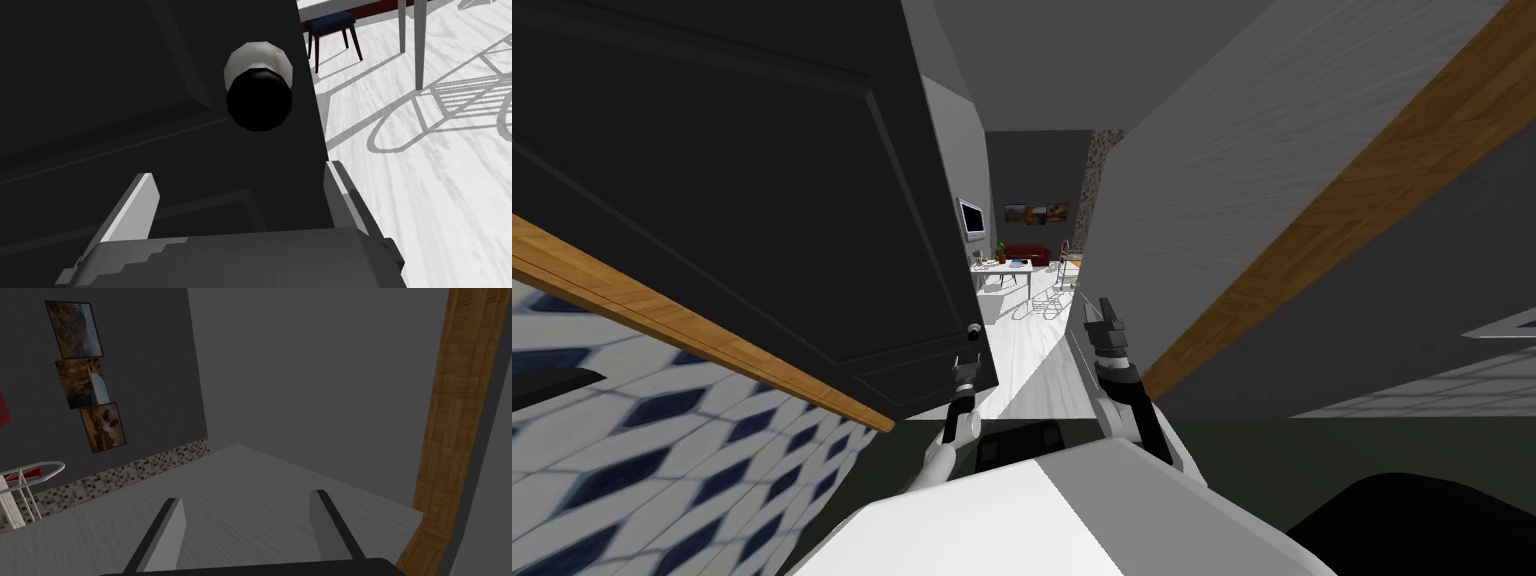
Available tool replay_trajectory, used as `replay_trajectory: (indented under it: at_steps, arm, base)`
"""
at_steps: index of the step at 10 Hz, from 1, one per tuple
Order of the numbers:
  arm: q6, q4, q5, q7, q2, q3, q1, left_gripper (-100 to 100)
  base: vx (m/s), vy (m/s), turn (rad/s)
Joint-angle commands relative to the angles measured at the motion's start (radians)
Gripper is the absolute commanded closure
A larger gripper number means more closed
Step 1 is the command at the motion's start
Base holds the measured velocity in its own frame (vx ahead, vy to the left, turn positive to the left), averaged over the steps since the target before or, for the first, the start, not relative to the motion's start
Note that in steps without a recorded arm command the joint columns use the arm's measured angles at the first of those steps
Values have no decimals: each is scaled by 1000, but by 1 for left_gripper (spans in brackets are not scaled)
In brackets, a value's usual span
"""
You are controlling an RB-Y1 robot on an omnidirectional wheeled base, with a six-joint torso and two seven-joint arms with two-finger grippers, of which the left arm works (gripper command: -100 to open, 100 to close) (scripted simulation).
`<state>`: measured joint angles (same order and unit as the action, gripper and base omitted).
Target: Push the door open
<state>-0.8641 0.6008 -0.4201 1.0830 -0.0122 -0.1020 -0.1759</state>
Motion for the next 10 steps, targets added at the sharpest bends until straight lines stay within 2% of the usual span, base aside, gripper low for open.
replay_trajectory:
  at_steps: [1, 4, 7, 8, 9, 10]
  arm:
    - [3, 0, -10, 45, 6, -1, -1, -100]
    - [8, -2, -29, 125, 18, -2, -5, -100]
    - [11, -4, -43, 180, 27, -2, -8, -100]
    - [11, -1, -39, 166, 25, -2, -6, -100]
    - [11, -3, -41, 171, -3, 0, -7, -100]
    - [10, -3, -42, 172, -8, 0, -7, -100]
  base:
    - [-28, 9, -37]
    - [-37, 13, -44]
    - [-30, 10, -31]
    - [-12, 4, -7]
    - [96, 24, -22]
    - [161, 27, -25]
